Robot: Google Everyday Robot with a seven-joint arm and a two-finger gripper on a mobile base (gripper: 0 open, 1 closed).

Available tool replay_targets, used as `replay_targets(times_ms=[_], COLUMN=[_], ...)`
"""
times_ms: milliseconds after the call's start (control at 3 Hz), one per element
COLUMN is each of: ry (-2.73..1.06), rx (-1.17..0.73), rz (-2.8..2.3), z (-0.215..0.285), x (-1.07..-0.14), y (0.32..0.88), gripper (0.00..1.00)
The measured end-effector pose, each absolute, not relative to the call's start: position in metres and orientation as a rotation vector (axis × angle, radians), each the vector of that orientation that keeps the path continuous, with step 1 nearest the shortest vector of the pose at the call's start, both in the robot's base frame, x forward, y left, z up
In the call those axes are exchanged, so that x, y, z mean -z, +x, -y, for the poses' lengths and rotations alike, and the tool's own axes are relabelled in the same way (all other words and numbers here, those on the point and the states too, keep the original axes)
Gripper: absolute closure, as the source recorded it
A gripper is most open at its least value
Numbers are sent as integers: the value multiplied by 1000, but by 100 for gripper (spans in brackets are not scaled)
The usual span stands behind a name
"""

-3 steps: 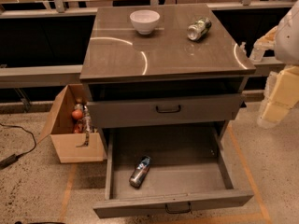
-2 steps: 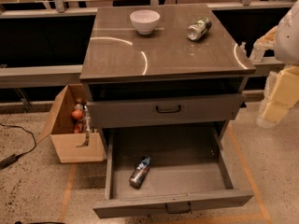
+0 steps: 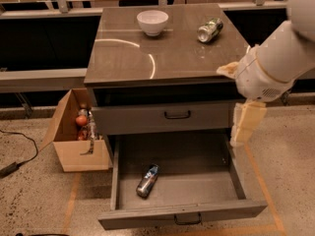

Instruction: Pick redbull can from middle drawer and place on counter

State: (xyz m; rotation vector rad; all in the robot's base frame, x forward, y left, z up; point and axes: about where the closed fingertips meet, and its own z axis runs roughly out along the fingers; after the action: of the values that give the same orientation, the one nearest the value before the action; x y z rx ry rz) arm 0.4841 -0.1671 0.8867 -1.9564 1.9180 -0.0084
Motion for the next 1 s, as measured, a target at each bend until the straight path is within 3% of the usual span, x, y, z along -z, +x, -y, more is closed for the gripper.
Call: replay_targets(times_ms=[1000], ry=[-2236], rx=[-5], rz=[-1396], z=[108], x=[-767], y=[516], gripper=[0])
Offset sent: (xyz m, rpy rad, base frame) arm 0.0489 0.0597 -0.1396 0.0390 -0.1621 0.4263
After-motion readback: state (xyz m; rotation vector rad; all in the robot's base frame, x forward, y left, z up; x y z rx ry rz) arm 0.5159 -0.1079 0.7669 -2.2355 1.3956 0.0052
